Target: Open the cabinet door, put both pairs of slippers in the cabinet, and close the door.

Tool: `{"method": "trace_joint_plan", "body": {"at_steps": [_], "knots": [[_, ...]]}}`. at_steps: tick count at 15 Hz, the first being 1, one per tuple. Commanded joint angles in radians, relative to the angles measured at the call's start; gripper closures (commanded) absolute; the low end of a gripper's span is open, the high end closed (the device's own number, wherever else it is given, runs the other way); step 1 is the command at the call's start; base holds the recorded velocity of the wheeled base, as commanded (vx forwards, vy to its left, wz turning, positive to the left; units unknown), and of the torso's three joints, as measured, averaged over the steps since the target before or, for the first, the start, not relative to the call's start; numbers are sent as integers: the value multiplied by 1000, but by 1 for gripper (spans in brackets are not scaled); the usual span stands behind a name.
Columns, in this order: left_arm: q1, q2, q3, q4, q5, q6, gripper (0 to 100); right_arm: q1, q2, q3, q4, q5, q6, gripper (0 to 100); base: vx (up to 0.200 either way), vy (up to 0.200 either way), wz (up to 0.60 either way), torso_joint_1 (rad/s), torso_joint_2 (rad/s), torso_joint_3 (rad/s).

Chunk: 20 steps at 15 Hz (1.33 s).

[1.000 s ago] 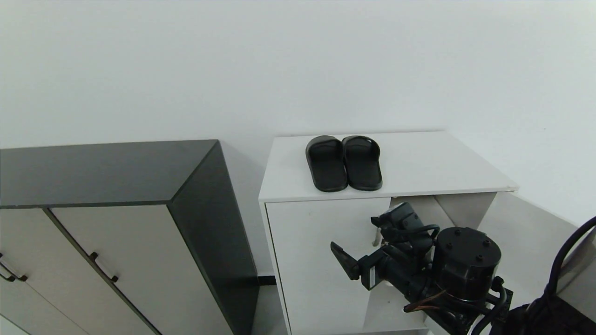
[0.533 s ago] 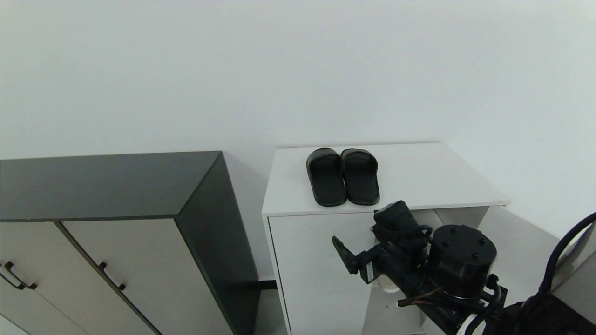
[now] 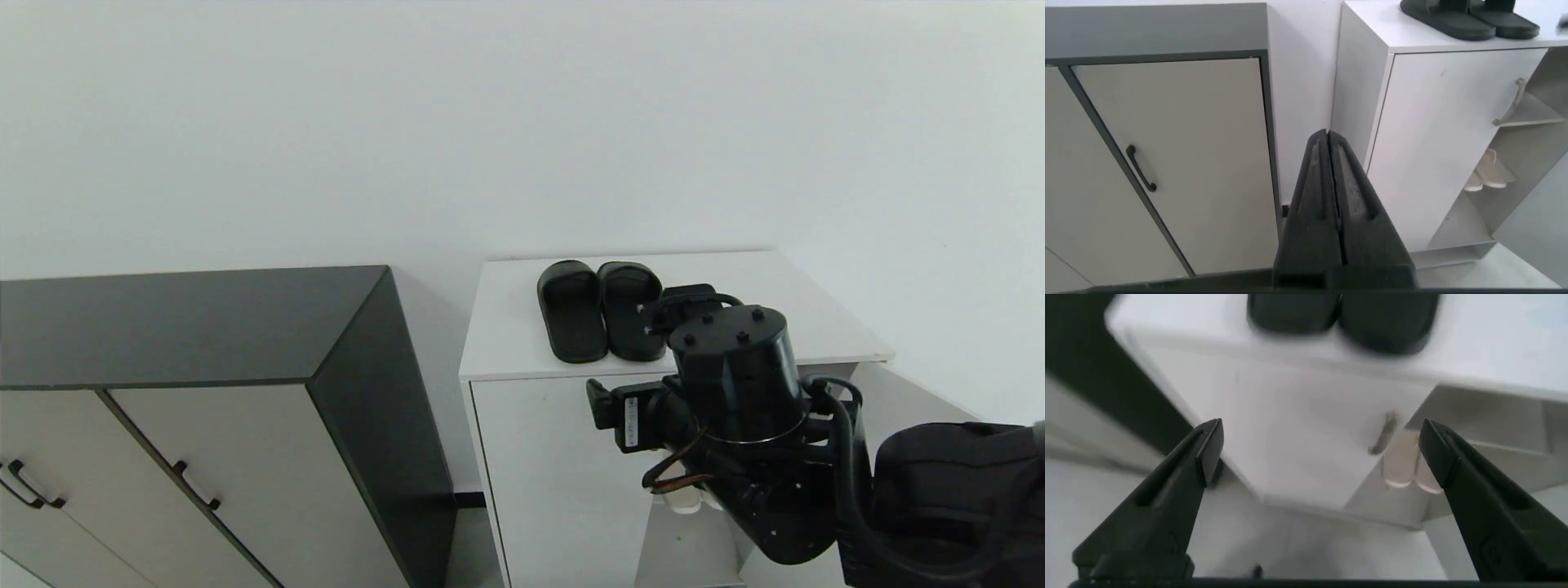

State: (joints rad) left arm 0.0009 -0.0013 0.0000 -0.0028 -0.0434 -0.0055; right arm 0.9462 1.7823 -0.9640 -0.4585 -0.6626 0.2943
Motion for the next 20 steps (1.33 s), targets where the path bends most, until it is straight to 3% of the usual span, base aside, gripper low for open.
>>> {"method": "trace_joint_plan", "body": {"at_steps": [1, 8, 13, 20], "knots": [[1, 1, 0, 0, -1, -1, 100, 11, -18, -38, 1, -8, 3, 0, 200, 0, 0, 2, -2, 2], [1, 1, 0, 0, -3, -1, 100, -17, 42, -38, -12, -11, 6, 0, 200, 0, 0, 6, -1, 3], [1, 1, 0, 0, -1, -1, 100, -118, 229, -84, -193, 9, -37, 0, 0, 0, 0, 0, 0, 0], [1, 1, 0, 0, -1, -1, 100, -201, 387, -300, -192, 64, -89, 0, 0, 0, 0, 0, 0, 0]]}}
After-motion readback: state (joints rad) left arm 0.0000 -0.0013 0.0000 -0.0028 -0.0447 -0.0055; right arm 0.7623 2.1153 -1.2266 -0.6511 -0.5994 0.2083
